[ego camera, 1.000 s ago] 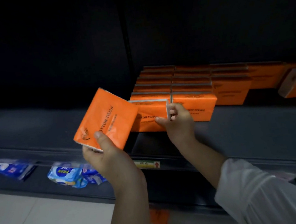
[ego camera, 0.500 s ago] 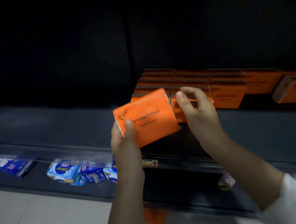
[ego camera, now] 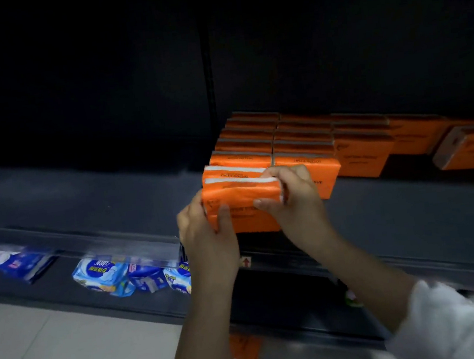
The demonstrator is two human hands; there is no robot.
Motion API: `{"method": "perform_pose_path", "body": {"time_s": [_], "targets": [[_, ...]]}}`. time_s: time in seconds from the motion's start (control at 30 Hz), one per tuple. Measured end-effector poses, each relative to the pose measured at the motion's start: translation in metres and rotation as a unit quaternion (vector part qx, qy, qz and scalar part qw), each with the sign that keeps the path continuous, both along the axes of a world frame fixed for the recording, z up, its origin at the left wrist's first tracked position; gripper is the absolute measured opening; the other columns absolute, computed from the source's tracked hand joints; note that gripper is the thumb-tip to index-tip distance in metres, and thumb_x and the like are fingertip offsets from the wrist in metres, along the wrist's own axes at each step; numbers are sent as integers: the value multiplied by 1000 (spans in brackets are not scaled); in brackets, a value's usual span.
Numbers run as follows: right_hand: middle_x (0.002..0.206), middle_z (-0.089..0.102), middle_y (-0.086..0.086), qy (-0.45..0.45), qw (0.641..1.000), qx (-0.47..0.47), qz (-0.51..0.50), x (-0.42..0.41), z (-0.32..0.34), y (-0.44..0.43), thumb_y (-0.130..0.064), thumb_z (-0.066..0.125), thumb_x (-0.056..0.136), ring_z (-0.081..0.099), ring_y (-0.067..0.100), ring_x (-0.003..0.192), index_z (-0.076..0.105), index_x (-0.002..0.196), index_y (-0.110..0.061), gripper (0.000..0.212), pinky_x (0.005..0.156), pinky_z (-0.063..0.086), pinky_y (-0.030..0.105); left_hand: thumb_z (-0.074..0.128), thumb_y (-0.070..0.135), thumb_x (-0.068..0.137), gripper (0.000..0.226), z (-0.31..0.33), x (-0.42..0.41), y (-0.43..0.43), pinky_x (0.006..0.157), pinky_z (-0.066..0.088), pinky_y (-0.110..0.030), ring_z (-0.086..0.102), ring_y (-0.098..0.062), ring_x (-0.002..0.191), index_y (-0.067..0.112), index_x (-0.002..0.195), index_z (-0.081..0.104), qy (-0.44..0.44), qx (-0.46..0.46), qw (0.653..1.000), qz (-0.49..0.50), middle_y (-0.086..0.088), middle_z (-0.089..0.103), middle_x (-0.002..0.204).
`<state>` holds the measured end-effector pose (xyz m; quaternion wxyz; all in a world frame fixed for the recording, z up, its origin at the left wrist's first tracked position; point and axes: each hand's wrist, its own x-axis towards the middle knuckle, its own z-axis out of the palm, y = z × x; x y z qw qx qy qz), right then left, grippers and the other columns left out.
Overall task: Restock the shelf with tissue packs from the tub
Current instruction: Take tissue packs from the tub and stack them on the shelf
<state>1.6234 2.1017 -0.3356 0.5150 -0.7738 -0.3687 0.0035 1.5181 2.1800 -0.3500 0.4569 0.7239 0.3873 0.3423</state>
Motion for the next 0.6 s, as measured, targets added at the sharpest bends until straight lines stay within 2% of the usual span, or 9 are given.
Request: {"method": "perform_pose_path", "body": {"time_s": [0.07,0.13,0.23,0.3,0.37,0.43,0.5,0.6], "targets": [[85,35,-7,-50,998,14,-25,1,-8,13,-7,79,67,40,7,76,66,100,-12,35,73,32,2,47,32,95,43,-1,0,2,84,36,-28,46,-12,111,27,138,40,-10,-38,999,7,0,38,131],[86,36,-4,-83,995,18,-57,4,-16,22,-10,81,65,40,12,80,68,100,-12,38,74,32,6,49,28,95,46,-4,1,4,84,36,-26,46,-8,111,27,140,37,-19,-59,998,-1,3,40,132],[86,36,-5,-59,995,7,-74,6,-20,24,-11,81,66,37,0,74,67,108,-11,44,72,33,1,50,25,95,45,-9,3,9,87,38,-27,46,-9,118,27,139,40,-21,-57,998,-5,5,43,135],[91,40,-4,-62,995,-6,-75,5,-23,22,-13,82,67,38,1,72,62,115,-12,52,69,34,0,49,25,94,46,-11,4,11,92,40,-31,45,-11,122,28,139,40,-16,-50,999,-3,6,42,136],[99,41,-6,-35,996,-17,-78,4,-24,20,-13,81,69,39,2,77,56,119,-15,56,68,35,3,49,26,94,46,-12,4,11,98,42,-37,45,-13,123,30,138,40,-12,-37,999,-11,5,43,137],[102,40,-7,-15,997,-17,-80,3,-25,20,-12,80,70,39,-1,79,52,120,-17,57,71,36,9,48,24,94,46,-12,4,10,98,41,-36,44,-13,124,32,139,39,-5,-30,999,-20,5,43,137],[103,41,-6,-20,997,-15,-76,3,-25,19,-10,80,70,41,3,81,52,120,-15,58,76,41,17,48,22,95,49,-11,3,9,99,39,-35,43,-15,127,30,142,36,8,-25,999,-18,3,40,140],[102,43,-3,-24,998,-19,-57,5,-24,15,-2,78,69,46,8,83,54,119,-13,56,76,46,21,49,22,95,56,-6,2,4,104,32,-36,35,-18,133,24,147,27,38,-28,999,1,0,30,148]]}}
